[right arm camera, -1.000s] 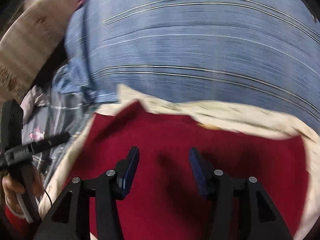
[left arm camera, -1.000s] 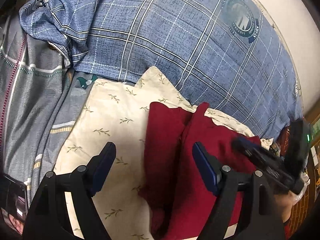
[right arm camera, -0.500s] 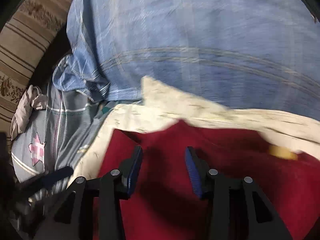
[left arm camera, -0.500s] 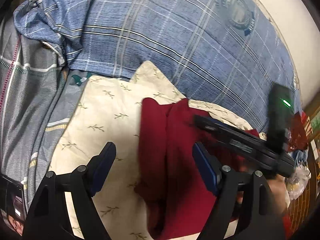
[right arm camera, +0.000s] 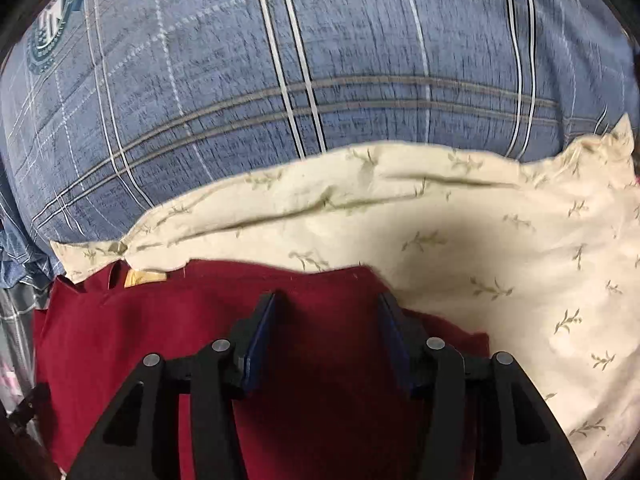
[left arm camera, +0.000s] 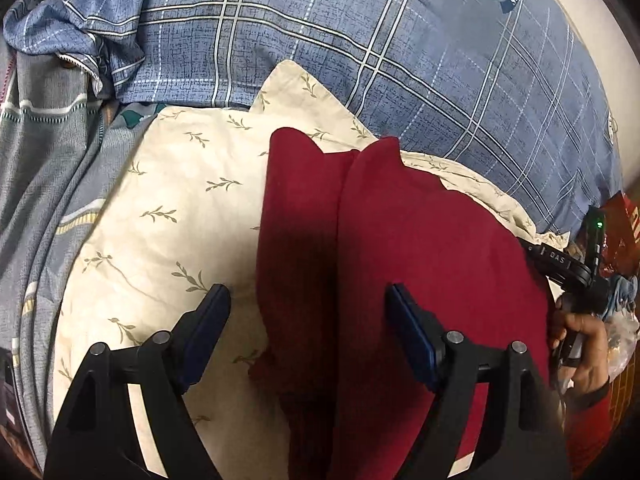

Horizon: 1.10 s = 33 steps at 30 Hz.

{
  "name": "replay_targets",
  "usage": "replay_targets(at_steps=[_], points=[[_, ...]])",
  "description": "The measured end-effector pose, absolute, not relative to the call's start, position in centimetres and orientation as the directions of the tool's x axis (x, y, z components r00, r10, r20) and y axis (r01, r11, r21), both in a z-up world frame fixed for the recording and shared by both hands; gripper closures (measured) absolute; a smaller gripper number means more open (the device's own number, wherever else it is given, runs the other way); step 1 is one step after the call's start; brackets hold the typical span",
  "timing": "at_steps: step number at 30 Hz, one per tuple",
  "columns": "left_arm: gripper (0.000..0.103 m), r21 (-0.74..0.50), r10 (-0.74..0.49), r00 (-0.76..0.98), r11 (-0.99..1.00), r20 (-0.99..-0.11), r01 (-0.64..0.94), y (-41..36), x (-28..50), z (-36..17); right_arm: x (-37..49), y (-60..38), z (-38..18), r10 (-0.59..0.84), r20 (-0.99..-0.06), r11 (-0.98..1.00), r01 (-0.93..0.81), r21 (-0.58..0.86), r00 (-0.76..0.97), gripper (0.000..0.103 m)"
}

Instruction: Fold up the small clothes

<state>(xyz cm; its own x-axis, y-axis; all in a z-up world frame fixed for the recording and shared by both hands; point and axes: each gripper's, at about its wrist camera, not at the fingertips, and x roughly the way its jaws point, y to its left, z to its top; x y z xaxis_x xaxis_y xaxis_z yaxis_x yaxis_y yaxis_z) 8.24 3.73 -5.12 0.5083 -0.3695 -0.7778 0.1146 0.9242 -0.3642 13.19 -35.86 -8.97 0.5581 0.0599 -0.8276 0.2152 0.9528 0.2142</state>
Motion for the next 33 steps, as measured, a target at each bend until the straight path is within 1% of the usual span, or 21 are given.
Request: replay_targets(at_steps=[2, 4, 5, 6, 7, 8, 10, 12, 13, 14, 16, 19, 21, 24, 26, 27, 29, 32, 33], points=[[0.023, -0.360, -0.369, 0.511, 0.925, -0.776, 0.122, 3.8, 7.9, -4.8, 12.1, -34.6, -7.5, 0.046, -0.806, 0.962, 0.192, 0.195, 0.590, 0.050], [0.023, -0.365, -0.375, 0.514, 0.923, -0.771, 0.126, 4.1, 7.4, -4.3, 10.4, -33.6, -6.0, 0.068, -0.785, 0.965, 0.161, 0.209, 0.616, 0.050], [0.023, -0.370, -0.380, 0.516, 0.920, -0.768, 0.128, 4.3, 7.1, -4.1, 9.3, -33.0, -5.4, 0.084, -0.776, 0.966, 0.140, 0.218, 0.625, 0.046], [0.023, -0.380, -0.390, 0.516, 0.916, -0.763, 0.130, 4.6, 6.7, -3.7, 8.3, -32.4, -5.0, 0.099, -0.767, 0.967, 0.120, 0.224, 0.634, 0.041], [0.023, -0.390, -0.398, 0.514, 0.912, -0.760, 0.130, 4.8, 6.5, -3.5, 7.4, -31.9, -5.0, 0.111, -0.759, 0.968, 0.102, 0.227, 0.641, 0.039], [0.023, -0.400, -0.407, 0.511, 0.907, -0.758, 0.129, 5.0, 6.1, -3.2, 7.0, -31.5, -5.3, 0.117, -0.764, 0.970, 0.094, 0.226, 0.634, 0.034], [0.023, -0.412, -0.418, 0.493, 0.902, -0.763, 0.127, 5.0, 5.5, -2.9, 7.4, -30.4, -7.5, 0.114, -0.822, 0.977, 0.087, 0.194, 0.557, 0.034], [0.023, -0.433, -0.430, 0.478, 0.895, -0.766, 0.111, 5.2, 4.6, -2.8, 7.6, -28.8, -7.1, 0.037, -0.834, 0.995, 0.059, 0.084, 0.550, 0.034], [0.023, -0.444, -0.437, 0.476, 0.890, -0.763, 0.104, 5.3, 4.2, -2.7, 7.5, -28.5, -6.6, 0.022, -0.836, 0.997, 0.052, 0.061, 0.549, 0.034], [0.023, -0.457, -0.445, 0.479, 0.884, -0.757, 0.099, 5.5, 3.6, -2.7, 7.5, -27.6, -5.5, 0.051, -0.827, 0.996, 0.032, 0.083, 0.560, 0.032], [0.023, -0.468, -0.446, 0.491, 0.880, -0.749, 0.086, 5.8, 2.5, -2.7, 7.7, -25.8, -3.6, 0.154, -0.795, 0.985, -0.028, 0.169, 0.587, 0.033], [0.023, -0.468, -0.431, 0.499, 0.882, -0.752, 0.055, 6.3, 1.9, -3.6, 8.8, -21.9, -2.0, 0.281, -0.772, 0.960, -0.154, 0.236, 0.570, 0.033], [0.023, -0.460, -0.420, 0.482, 0.887, -0.769, 0.039, 6.3, 2.1, -4.8, 9.8, -18.4, -1.9, 0.328, -0.770, 0.944, -0.215, 0.250, 0.547, 0.032], [0.023, -0.441, -0.405, 0.482, 0.897, -0.777, 0.043, 6.3, 2.7, -5.6, 12.4, -13.6, -1.7, 0.359, -0.768, 0.930, -0.271, 0.247, 0.530, 0.032], [0.023, -0.432, -0.398, 0.492, 0.901, -0.775, 0.049, 6.2, 2.8, -5.5, 13.9, -11.0, -1.8, 0.389, -0.774, 0.914, -0.312, 0.257, 0.499, 0.031], [0.023, -0.429, -0.396, 0.495, 0.902, -0.774, 0.050, 6.2, 2.8, -5.6, 14.8, -9.5, -2.0, 0.391, -0.787, 0.909, -0.332, 0.250, 0.478, 0.024], [0.023, -0.433, -0.396, 0.499, 0.900, -0.771, 0.044, 6.1, 2.9, -5.7, 16.0, -7.4, -2.7, 0.360, -0.821, 0.914, -0.345, 0.214, 0.443, 0.017], [0.023, -0.439, -0.399, 0.501, 0.898, -0.768, 0.042, 6.3, 2.8, -5.6, 17.4, -5.2, -4.3, 0.321, -0.865, 0.919, -0.349, 0.185, 0.386, 0.017], [0.023, -0.438, -0.398, 0.501, 0.898, -0.768, 0.042, 6.3, 2.8, -5.6, 17.8, -4.5, -4.9, 0.313, -0.876, 0.918, -0.354, 0.181, 0.366, 0.014]])
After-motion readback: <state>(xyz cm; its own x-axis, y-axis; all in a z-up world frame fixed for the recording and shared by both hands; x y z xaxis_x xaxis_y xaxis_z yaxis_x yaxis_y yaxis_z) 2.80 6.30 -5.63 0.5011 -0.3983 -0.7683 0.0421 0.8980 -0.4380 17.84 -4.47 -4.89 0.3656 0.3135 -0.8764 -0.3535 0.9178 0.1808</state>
